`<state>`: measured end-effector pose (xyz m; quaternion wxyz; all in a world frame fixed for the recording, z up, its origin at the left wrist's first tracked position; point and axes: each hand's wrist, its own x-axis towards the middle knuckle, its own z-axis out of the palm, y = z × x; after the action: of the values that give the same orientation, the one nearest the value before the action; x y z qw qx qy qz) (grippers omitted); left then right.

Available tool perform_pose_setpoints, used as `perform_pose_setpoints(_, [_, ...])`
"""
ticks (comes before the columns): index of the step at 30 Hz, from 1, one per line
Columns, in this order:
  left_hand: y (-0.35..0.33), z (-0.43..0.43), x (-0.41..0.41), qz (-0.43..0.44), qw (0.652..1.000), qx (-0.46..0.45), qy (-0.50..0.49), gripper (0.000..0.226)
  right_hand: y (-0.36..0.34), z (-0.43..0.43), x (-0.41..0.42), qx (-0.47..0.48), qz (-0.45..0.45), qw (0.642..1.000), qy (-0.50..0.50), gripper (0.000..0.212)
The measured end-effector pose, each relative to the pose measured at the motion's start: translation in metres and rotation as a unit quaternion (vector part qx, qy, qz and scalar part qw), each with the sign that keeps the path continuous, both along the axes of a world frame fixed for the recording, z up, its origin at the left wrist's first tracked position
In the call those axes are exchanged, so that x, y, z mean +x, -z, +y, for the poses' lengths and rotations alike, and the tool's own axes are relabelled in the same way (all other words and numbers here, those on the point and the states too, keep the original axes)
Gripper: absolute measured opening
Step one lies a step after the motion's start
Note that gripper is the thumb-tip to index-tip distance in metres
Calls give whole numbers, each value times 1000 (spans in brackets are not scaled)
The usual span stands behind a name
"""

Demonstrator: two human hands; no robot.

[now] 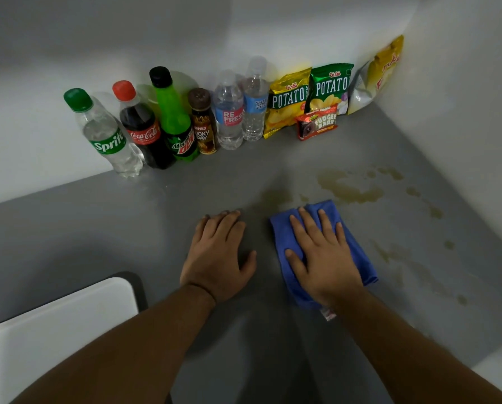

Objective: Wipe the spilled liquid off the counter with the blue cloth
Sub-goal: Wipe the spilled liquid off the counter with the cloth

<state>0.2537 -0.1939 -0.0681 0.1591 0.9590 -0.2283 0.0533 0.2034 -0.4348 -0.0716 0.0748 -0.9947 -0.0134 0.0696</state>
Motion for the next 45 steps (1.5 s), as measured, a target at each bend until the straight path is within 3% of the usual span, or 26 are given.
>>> perform_pose_setpoints(5, [1,0,0,-8,1000,-7,0,56,1,-39,-22,29,-4,993,-112,64])
perform_pose_setpoints(12, [0,0,0,2,1000,0,-5,59,0,-15,19,-6,8,1000,22,72])
perform_pose_setpoints(20, [-8,4,15,10,1000,-13,-9,64,-1,-32,-4,18,-1,996,-88,65])
perform_pose_setpoints(28, [-7,31,42,21,999,34,-28,67,-5,-13,46,-5,11,999,47,79])
perform_pose_setpoints(36, [-5,31,43,22,999,18,-31,66,-8,-26,21,19,21,998,-56,69])
perform_pose_setpoints(42, [-4,31,43,27,999,8,-34,65,-7,-11,68,17,-1,998,63,64])
perform_pose_setpoints(45, [-4,31,43,27,999,1,-34,65,-5,11,82,-2,8,998,58,67])
